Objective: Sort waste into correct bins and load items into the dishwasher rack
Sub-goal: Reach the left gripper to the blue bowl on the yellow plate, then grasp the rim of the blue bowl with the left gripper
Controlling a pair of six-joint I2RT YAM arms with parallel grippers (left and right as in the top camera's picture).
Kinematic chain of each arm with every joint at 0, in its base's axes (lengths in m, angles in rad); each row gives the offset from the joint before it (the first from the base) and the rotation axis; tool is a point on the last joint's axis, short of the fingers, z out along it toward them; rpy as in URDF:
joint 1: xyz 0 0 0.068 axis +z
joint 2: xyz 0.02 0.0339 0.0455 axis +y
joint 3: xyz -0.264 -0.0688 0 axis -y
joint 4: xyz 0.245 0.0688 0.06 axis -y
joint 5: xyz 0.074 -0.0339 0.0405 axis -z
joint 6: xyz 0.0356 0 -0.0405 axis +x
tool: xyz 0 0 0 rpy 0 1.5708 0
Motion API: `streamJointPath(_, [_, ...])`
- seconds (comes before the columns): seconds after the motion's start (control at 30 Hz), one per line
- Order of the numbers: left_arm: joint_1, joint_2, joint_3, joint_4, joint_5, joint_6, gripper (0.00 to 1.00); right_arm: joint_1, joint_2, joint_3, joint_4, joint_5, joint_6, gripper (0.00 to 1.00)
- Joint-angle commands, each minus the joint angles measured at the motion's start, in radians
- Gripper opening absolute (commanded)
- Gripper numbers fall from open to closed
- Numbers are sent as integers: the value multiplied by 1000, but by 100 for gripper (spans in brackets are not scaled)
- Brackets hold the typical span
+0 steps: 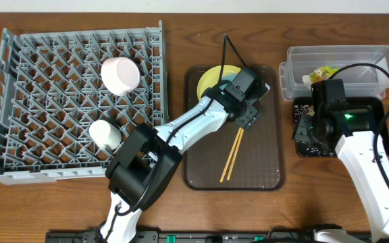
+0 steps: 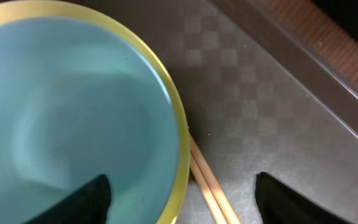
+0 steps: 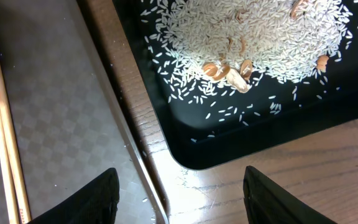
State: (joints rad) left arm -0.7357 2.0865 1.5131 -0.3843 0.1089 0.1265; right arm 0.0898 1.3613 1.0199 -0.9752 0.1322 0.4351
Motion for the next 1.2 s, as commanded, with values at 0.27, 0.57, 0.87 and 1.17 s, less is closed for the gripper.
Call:
streamJointPath(0.27, [6,11,-7,24,-154,26,47,-6,-2,9,-2,20,2,63])
streamJointPath(0.57, [6,32,-8,23,-154,27,46,-6,-2,9,-2,17,2,63])
streamJointPath(0.87, [6,56,-11,13,-155,27,26,-6,-2,9,-2,17,2,63])
streamJointPath(1.17, [6,-22,-2,-20,-155,26,6,-6,-2,9,-2,18,2,63])
